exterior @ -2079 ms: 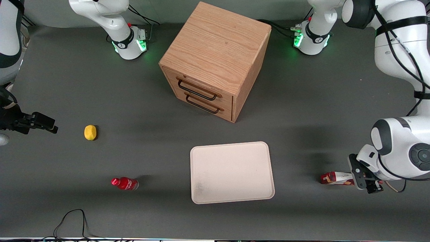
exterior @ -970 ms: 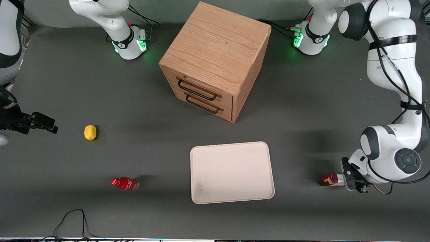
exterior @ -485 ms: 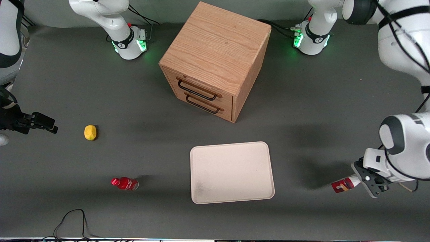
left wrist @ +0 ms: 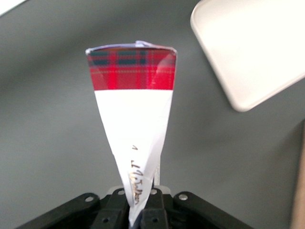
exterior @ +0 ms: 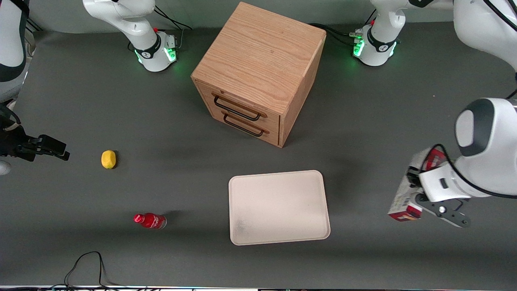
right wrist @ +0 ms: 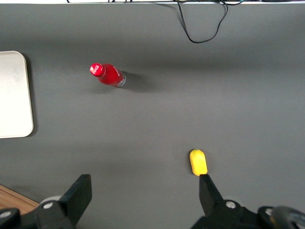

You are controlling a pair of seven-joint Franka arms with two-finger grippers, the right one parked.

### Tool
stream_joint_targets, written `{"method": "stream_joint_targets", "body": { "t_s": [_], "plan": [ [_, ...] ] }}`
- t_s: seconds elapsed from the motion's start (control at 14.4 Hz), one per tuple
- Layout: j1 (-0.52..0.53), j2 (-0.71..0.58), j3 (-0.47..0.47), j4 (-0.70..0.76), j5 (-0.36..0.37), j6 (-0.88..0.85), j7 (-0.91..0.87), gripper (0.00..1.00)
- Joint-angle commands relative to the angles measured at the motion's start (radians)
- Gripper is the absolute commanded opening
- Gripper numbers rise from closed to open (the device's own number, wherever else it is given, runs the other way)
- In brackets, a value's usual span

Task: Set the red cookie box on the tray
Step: 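Lift the cookie box and carry it toward the cream tray, then lower the cookie box onto the tray and open the left gripper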

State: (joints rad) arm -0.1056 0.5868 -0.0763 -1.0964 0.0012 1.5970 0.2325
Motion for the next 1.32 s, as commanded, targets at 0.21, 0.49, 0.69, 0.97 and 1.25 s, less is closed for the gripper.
{"method": "stream_joint_targets", "body": {
  "t_s": [0.21,0.49,0.69,0.97,1.25],
  "plan": [
    [-0.146,0.162,-0.096,0.148,0.023,0.076,-0.644,0.0],
    [-0.216,0.272,-0.083,0.144,0.043,0.234,-0.798,0.0],
    [-0.233,0.352,-0.082,0.136,0.098,0.323,-0.87,0.0],
    [-0.235,0.413,-0.08,0.13,0.118,0.371,-0.871,0.0],
    [-0.233,0.424,-0.082,0.107,0.137,0.402,-0.871,0.0]
  ]
}}
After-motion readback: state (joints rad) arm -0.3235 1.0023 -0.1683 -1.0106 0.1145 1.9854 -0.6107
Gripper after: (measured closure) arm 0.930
